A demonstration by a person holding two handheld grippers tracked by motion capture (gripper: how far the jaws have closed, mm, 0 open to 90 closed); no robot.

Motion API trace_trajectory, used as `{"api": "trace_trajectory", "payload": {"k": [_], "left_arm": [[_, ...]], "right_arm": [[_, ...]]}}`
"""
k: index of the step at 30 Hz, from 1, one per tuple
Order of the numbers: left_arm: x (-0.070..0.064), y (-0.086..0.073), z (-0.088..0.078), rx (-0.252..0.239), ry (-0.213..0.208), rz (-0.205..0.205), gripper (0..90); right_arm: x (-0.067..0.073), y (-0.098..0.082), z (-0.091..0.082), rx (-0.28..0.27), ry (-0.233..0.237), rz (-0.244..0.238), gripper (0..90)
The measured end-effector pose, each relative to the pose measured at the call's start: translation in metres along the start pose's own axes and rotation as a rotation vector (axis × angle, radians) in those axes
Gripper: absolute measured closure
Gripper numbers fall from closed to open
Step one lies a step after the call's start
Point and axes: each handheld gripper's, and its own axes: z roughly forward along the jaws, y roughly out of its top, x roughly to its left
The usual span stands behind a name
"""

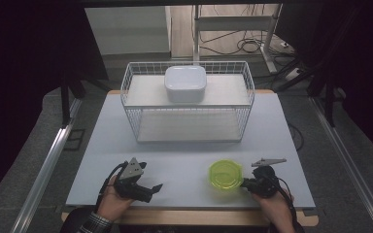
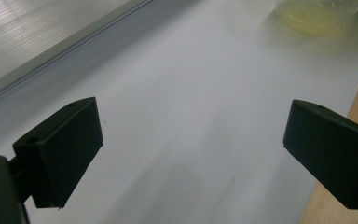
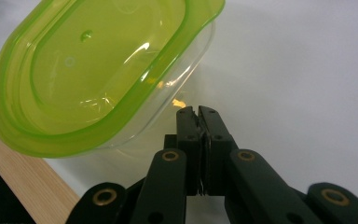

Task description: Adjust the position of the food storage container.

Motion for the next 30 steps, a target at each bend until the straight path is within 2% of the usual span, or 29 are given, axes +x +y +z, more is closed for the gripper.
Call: {"api": "trace_trajectory", "payload": {"k": [5, 16, 19, 30], "left_arm": [[0.000, 0.000, 0.000, 0.002, 0.002, 0.000, 4.3], [0.002, 0.000, 0.000, 0.004, 0.002, -0.001, 4.3], [0.002, -0.001, 0.000, 0.004, 0.003, -0.002, 4.3], [0.003, -0.001, -0.001, 0.005, 0.004, -0.002, 4.3]], "right_arm": [[0.005, 0.007, 0.009, 0.000, 0.027, -0.007, 87.9], [0.026, 0.032, 0.039, 0.016, 0.110, -0.063, 87.9], [0.032, 0.039, 0.047, 0.020, 0.147, -0.067, 87.9], [0.047, 0.054, 0.065, 0.031, 0.200, -0.091, 87.9]]}}
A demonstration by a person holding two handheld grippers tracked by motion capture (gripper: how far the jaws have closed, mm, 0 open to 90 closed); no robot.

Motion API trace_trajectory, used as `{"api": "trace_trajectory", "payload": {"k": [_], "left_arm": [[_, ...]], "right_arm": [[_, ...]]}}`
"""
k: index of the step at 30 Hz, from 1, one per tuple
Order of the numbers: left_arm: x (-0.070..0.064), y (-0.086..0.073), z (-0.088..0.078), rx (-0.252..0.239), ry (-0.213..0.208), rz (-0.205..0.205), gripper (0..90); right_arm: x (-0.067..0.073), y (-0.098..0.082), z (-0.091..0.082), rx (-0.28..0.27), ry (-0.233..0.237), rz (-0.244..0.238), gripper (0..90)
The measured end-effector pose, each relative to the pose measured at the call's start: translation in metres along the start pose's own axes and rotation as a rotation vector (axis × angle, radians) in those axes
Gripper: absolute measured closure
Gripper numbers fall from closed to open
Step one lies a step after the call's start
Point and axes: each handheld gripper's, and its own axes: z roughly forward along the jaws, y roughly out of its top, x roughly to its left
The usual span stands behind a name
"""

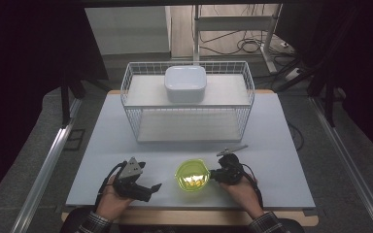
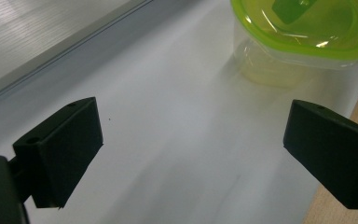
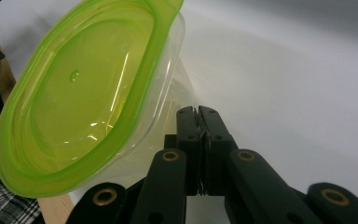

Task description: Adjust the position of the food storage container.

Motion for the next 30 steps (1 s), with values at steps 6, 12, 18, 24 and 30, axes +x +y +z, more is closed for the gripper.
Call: {"api": "trace_trajectory", "payload": {"k": [6, 12, 18, 24, 30], "left_arm": [[0.000, 0.000, 0.000, 0.003, -0.001, 0.002, 4.3], [0.001, -0.001, -0.001, 0.004, -0.001, 0.001, 4.3], [0.003, -0.002, -0.003, 0.003, 0.011, -0.003, 4.3], [0.006, -0.004, -0.007, -0.003, 0.024, -0.012, 4.2], [0.005, -0.004, -0.008, -0.004, 0.027, -0.007, 4.2]], "right_arm": [[0.008, 0.005, 0.010, 0.016, 0.016, -0.026, 87.9], [0.009, 0.005, 0.009, 0.016, -0.010, -0.051, 86.0], [0.005, 0.005, -0.006, -0.023, -0.085, -0.094, 80.0], [0.001, 0.003, -0.020, -0.075, -0.135, -0.137, 67.0], [-0.005, -0.001, -0.033, -0.126, -0.181, -0.163, 49.0]]}}
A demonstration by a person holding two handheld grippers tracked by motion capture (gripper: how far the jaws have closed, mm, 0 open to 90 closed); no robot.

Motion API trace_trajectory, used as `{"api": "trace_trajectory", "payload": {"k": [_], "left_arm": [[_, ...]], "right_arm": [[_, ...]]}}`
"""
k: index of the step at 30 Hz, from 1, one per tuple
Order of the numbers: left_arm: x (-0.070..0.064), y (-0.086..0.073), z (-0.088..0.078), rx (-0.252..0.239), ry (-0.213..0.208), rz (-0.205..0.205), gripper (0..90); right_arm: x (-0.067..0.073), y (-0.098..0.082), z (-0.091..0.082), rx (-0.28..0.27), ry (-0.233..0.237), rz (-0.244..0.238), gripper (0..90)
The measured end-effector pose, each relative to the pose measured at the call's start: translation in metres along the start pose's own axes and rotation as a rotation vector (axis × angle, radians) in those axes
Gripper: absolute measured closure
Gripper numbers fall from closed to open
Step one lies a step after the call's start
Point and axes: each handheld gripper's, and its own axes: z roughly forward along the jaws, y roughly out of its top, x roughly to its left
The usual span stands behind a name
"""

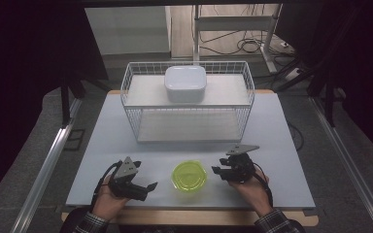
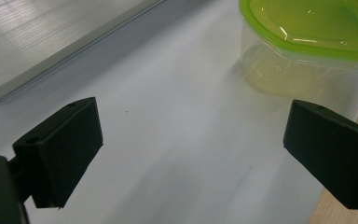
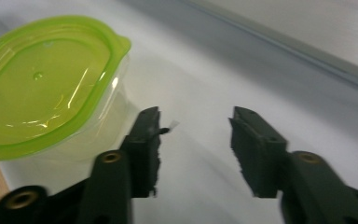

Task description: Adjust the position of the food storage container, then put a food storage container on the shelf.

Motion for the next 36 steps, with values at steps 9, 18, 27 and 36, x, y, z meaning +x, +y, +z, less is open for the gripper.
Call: {"api": "trace_trajectory", "payload": {"k": [9, 18, 27, 36], "left_arm": [[-0.004, 0.000, 0.002, 0.013, -0.003, 0.018, 4.3], [-0.004, 0.000, 0.004, 0.018, -0.008, 0.020, 4.2], [-0.005, 0.000, 0.004, 0.021, -0.009, 0.023, 4.3], [-0.006, 0.000, 0.005, 0.021, -0.009, 0.027, 4.4]], "right_arm": [[-0.007, -0.006, -0.007, -0.044, -0.007, 0.031, 27.3], [-0.007, -0.006, -0.006, -0.052, -0.016, 0.028, 22.0], [-0.005, 0.000, -0.012, -0.030, 0.032, 0.074, 25.2], [0.004, 0.008, -0.012, -0.067, 0.075, 0.087, 28.3]]}}
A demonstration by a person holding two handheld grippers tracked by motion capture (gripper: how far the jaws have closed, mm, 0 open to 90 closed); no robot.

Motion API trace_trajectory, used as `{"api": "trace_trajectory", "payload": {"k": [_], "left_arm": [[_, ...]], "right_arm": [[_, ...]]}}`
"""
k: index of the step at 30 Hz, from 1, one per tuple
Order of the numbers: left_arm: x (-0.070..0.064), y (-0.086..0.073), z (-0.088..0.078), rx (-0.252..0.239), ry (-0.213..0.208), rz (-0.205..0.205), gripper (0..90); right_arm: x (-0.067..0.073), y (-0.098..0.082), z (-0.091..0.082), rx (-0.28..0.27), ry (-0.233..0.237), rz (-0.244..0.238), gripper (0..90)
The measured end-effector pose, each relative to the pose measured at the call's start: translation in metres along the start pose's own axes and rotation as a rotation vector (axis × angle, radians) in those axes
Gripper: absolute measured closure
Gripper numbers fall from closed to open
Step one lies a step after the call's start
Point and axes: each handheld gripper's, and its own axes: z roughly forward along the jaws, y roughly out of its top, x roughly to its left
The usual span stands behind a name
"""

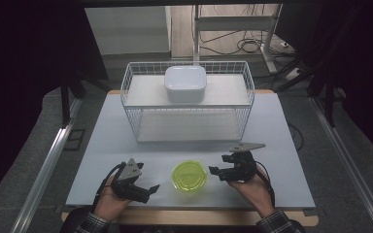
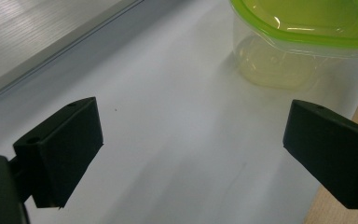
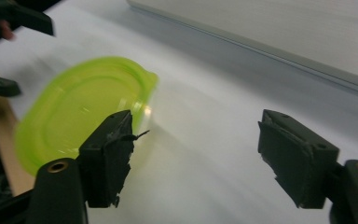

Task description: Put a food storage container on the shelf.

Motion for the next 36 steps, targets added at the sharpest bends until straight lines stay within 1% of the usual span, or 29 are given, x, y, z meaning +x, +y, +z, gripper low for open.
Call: {"api": "trace_trajectory", "payload": {"k": [3, 6, 8, 11, 13, 17, 20, 23, 28, 30, 32, 36], "left_arm": [[0.000, 0.000, 0.000, -0.001, 0.000, 0.002, 4.4], [0.000, 0.000, 0.000, 0.000, -0.001, 0.002, 4.4], [0.000, 0.000, 0.000, 0.000, 0.000, 0.003, 4.4], [0.000, 0.000, 0.000, 0.001, -0.001, 0.005, 4.4], [0.000, 0.000, 0.001, 0.004, -0.001, 0.007, 4.4], [-0.001, 0.000, 0.001, 0.007, -0.003, 0.010, 4.4], [-0.001, 0.000, 0.001, 0.009, -0.003, 0.010, 4.4], [-0.001, 0.000, 0.002, 0.009, -0.003, 0.012, 4.4], [-0.001, 0.000, 0.001, 0.008, -0.004, 0.011, 4.4], [-0.001, 0.000, 0.001, 0.006, -0.004, 0.011, 4.4], [-0.001, 0.000, 0.001, 0.006, -0.002, 0.011, 4.4], [-0.001, 0.000, 0.000, 0.005, 0.000, 0.011, 4.4]], "right_arm": [[0.005, 0.003, 0.003, -0.009, 0.043, 0.024, 34.4], [0.008, 0.007, 0.008, -0.014, 0.104, 0.045, 41.3], [0.009, 0.008, 0.014, -0.001, 0.143, 0.066, 46.3], [0.008, 0.007, 0.020, 0.030, 0.168, 0.089, 51.6], [0.007, 0.006, 0.025, 0.041, 0.198, 0.125, 55.1], [0.001, 0.006, 0.031, 0.055, 0.236, 0.180, 63.9], [-0.005, 0.006, 0.036, 0.075, 0.270, 0.237, 68.5], [-0.010, 0.004, 0.041, 0.087, 0.328, 0.310, 72.7], [-0.013, 0.004, 0.045, 0.098, 0.372, 0.372, 80.1], [-0.013, 0.005, 0.046, 0.101, 0.377, 0.384, 81.1], [-0.011, 0.006, 0.045, 0.109, 0.376, 0.380, 81.5], [-0.009, 0.008, 0.043, 0.106, 0.372, 0.377, 81.9]]}}
